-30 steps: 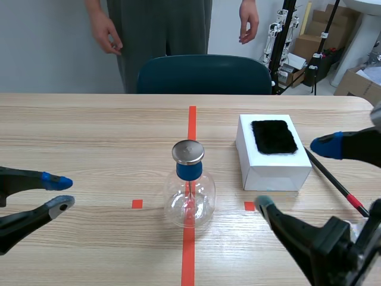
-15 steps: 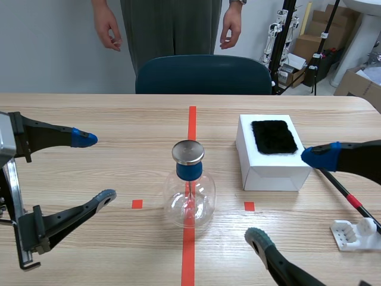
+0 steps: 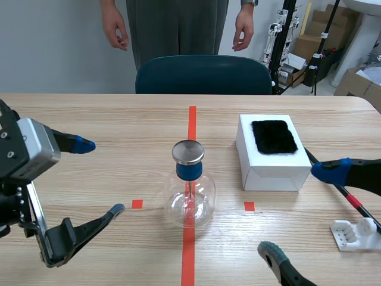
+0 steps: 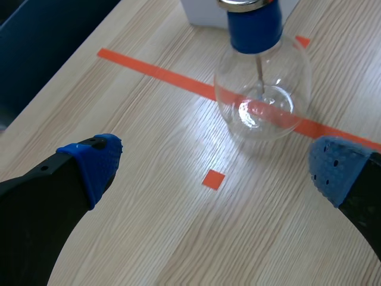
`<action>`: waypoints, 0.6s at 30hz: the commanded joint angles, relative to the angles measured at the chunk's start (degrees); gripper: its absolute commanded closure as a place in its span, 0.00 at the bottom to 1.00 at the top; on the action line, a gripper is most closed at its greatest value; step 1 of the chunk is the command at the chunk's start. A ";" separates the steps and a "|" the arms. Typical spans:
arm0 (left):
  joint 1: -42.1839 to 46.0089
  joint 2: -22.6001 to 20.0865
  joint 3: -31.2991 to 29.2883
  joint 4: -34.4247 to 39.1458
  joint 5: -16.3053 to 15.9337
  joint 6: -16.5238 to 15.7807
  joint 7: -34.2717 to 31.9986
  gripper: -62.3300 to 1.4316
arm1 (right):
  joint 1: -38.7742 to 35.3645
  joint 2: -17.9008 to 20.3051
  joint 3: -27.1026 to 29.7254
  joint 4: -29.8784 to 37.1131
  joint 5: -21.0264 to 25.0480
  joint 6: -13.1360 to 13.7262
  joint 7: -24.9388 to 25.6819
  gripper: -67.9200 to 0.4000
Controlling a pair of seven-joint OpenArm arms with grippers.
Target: Do the electroscope experiment. return to the home posture
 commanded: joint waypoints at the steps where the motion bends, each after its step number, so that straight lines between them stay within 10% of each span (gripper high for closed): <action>1: 0.00 -0.02 -1.42 2.54 -2.67 -0.48 0.70 0.00 | 0.52 0.39 0.35 0.90 0.35 -0.15 0.66 0.07; 18: 8.13 5.40 -12.22 2.73 -1.22 -3.06 -6.78 0.05 | 0.50 0.24 0.33 0.90 -0.24 -1.27 0.17 0.07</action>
